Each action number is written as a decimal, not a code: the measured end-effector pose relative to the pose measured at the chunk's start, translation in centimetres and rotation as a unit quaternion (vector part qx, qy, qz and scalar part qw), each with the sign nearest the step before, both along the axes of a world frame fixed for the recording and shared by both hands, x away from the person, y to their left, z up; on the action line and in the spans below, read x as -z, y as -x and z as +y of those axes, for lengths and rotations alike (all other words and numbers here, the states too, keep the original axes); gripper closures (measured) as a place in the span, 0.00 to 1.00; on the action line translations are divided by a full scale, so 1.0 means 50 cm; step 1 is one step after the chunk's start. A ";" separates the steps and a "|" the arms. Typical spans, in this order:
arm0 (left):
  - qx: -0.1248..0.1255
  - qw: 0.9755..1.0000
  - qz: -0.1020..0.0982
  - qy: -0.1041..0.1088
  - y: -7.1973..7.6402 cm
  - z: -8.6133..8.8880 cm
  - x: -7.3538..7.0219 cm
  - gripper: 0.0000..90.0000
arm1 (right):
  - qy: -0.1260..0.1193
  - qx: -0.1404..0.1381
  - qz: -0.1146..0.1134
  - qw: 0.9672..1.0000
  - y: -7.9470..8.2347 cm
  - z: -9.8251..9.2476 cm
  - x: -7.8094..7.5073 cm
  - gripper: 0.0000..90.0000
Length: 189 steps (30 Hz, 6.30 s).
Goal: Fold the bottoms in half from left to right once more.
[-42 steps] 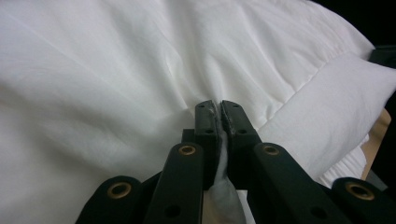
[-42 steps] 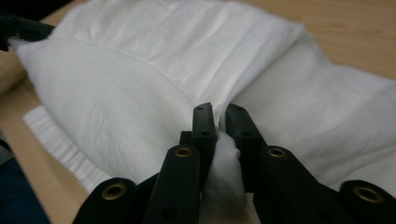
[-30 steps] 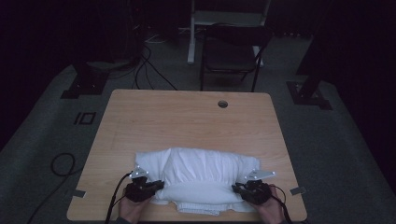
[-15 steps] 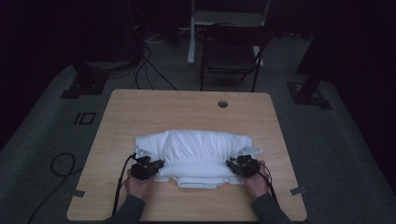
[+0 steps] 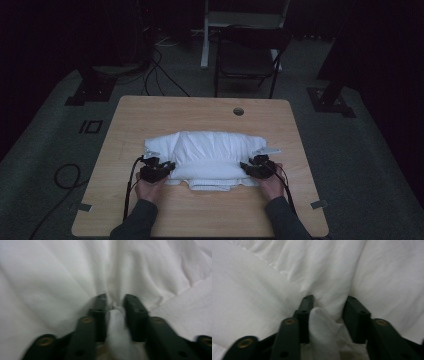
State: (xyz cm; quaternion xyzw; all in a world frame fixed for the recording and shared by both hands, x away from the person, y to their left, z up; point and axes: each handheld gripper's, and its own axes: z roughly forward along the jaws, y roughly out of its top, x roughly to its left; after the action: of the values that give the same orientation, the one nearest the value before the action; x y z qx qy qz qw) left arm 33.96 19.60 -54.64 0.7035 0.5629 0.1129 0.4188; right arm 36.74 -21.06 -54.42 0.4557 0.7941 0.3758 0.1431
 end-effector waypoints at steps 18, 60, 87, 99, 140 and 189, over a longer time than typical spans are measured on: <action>0.047 0.998 0.041 0.009 0.066 0.011 0.001 0.80 | -0.052 0.020 0.034 0.998 0.082 -0.048 -0.024 0.83; -0.133 0.987 0.036 0.083 -0.043 0.190 -0.004 0.41 | -0.007 0.131 -0.052 0.990 -0.038 -0.083 -0.060 0.60; -0.057 0.990 0.052 0.119 -0.032 0.113 0.013 0.94 | 0.004 -0.061 -0.064 0.996 0.022 0.173 -0.033 0.63; -0.046 0.987 0.009 0.153 -0.035 0.125 -0.046 0.94 | 0.031 -0.067 -0.062 0.995 0.021 0.196 -0.008 0.63; 0.035 0.987 -0.086 0.130 -0.034 0.039 -0.221 0.94 | -0.013 -0.101 -0.083 0.991 0.033 0.255 -0.038 0.65; 0.188 0.979 -0.079 -0.011 -0.080 -0.319 -0.207 0.91 | -0.056 -0.044 -0.075 0.995 0.078 0.011 -0.107 0.53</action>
State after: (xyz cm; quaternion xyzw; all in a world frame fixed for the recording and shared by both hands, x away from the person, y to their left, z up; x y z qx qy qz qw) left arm 37.94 3.64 -44.29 0.7900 0.3847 0.0939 0.4680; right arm 32.83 -20.52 -49.08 0.3982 0.7780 0.4589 0.1600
